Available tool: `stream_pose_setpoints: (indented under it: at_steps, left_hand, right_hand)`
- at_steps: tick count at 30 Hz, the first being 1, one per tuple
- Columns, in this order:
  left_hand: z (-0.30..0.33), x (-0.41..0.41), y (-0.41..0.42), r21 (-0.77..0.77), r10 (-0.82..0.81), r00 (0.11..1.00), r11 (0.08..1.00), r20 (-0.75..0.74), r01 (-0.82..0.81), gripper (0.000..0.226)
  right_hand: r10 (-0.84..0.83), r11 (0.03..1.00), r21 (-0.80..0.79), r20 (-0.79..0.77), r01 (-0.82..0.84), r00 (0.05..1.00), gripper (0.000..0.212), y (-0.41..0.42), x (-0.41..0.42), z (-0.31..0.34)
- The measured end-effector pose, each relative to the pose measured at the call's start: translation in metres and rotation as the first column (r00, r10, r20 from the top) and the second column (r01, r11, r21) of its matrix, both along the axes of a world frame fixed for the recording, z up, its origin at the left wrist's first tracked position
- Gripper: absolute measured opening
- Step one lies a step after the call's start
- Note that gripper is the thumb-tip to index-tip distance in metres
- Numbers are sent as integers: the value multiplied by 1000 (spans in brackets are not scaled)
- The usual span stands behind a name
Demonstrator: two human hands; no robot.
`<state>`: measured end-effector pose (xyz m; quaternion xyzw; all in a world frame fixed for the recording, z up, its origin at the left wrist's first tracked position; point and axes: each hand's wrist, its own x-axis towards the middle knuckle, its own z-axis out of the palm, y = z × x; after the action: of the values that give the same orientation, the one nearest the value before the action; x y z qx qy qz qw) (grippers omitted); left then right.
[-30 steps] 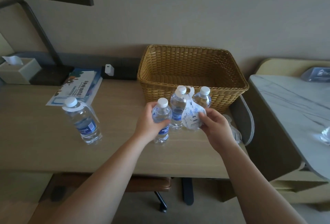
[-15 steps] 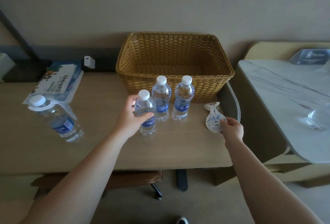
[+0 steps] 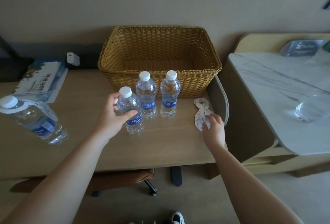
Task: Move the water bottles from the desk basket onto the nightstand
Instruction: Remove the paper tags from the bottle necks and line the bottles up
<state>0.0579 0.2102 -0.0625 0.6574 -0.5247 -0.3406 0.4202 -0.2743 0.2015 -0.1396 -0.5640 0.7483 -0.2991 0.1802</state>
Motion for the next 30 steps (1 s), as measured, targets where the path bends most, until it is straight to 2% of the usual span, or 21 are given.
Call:
stream_pose_setpoints:
  at_steps: [4, 10, 14, 19, 22, 24, 27, 30]
  left_hand:
    - [-1, 1, 0, 1, -6, 1000, 1000, -10, 6, 62]
    - [3, 0, 2, 11, -3, 1000, 1000, -3, 3, 60]
    - [5, -2, 5, -8, 2, 1000, 1000, -2, -2, 63]
    - [7, -10, 14, -37, 29, 999, 999, 31, -28, 67]
    - [4, -11, 18, -7, 34, 999, 999, -40, -34, 86]
    - [5, -9, 24, 5, 47, 999, 999, -26, -47, 92]
    - [15, 2, 38, -131, 120, 988, 986, 95, -107, 77]
    - [31, 25, 55, -345, 215, 966, 926, 146, -154, 53]
  right_hand:
    - [210, 971, 156, -209, -180, 955, 40, 4, 7, -10]
    - [268, 927, 330, -248, -179, 931, 51, -3, 0, -10]
    - [333, 904, 370, -290, -215, 897, 56, -6, -1, -4]
    - [331, 928, 242, -185, -284, 925, 54, 8, 22, 12]
    - [374, 926, 117, -165, -359, 912, 47, 25, 48, 29]
    - [401, 913, -5, -180, -408, 898, 42, 37, 67, 44]
    - [466, 851, -198, -147, -487, 873, 36, 56, 100, 69]
    - [569, 770, -283, -100, -571, 816, 32, 69, 145, 92]
